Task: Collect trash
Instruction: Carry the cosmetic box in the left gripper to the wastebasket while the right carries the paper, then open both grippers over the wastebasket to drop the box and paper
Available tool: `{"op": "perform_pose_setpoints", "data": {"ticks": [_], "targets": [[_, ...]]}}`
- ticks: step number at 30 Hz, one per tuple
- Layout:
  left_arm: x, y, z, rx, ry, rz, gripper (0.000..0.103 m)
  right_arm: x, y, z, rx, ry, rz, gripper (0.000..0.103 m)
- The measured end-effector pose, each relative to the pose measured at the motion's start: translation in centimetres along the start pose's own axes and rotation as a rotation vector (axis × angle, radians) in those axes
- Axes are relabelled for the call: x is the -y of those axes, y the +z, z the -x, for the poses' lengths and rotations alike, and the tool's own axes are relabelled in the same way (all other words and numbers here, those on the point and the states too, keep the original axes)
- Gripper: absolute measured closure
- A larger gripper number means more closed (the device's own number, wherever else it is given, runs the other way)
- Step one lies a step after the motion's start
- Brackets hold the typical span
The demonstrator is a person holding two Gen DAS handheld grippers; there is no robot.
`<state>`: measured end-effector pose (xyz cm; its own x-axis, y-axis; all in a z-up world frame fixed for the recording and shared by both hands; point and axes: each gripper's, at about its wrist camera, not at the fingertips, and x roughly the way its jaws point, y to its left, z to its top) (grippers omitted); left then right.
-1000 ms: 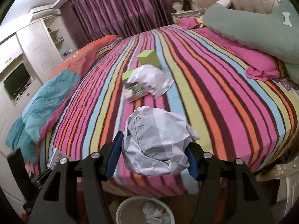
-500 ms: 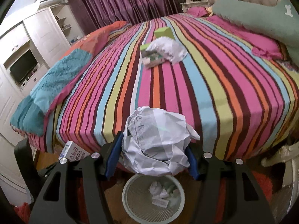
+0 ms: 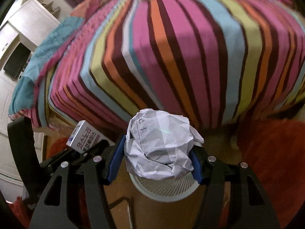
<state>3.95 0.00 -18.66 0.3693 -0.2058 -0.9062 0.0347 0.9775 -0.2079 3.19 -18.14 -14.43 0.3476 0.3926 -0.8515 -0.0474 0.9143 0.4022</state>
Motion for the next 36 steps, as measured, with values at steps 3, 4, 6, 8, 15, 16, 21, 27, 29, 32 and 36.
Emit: {"op": "perform_pose_setpoints", "data": {"ticks": [3,4,6,8,15,16,21,27,29,32,36], "targets": [[0.2,-0.6,-1.9,-0.072,-0.004,-0.006,0.073,0.7,-0.5,-2.0,-0.072,-0.002,-0.038,0.045],[0.3,-0.7,-2.4,-0.090,-0.003,-0.008,0.073,0.9,-0.6,-2.4,-0.085,-0.002,-0.044,0.045],[0.3,-0.8,-3.5,-0.124,-0.001,-0.007,0.073,1.0,-0.9,-3.3,-0.114,-0.009,-0.046,0.045],[0.2,-0.9,-4.5,-0.155,0.004,-0.003,0.073,0.9,-1.2,-4.5,-0.144,-0.026,-0.032,0.045],[-0.7,-1.6,-7.4,-0.268,0.001,0.035,0.073,1.2,-1.7,-8.1,-0.241,-0.069,-0.043,0.046],[-1.0,-1.7,-7.7,-0.282,-0.001,0.045,0.073,1.2,-1.8,-8.8,-0.257,-0.081,-0.043,0.046],[-1.8,-2.3,-9.8,-0.360,-0.010,0.088,0.073,1.7,-2.2,-10.7,-0.312,-0.102,-0.064,0.046],[-0.9,-2.8,-12.3,-0.425,0.009,0.063,0.073,2.4,-2.7,-13.1,-0.368,-0.124,-0.078,0.046],[-0.8,-3.0,-13.0,-0.444,0.014,0.052,0.073,2.5,-2.7,-13.7,-0.382,-0.127,-0.081,0.046],[-0.6,-3.4,-13.9,-0.475,0.023,0.039,0.073,2.9,-3.0,-14.6,-0.406,-0.133,-0.086,0.046],[-0.7,-3.8,-15.1,-0.509,0.028,0.037,0.073,3.5,-3.3,-15.6,-0.440,-0.146,-0.089,0.046]]}}
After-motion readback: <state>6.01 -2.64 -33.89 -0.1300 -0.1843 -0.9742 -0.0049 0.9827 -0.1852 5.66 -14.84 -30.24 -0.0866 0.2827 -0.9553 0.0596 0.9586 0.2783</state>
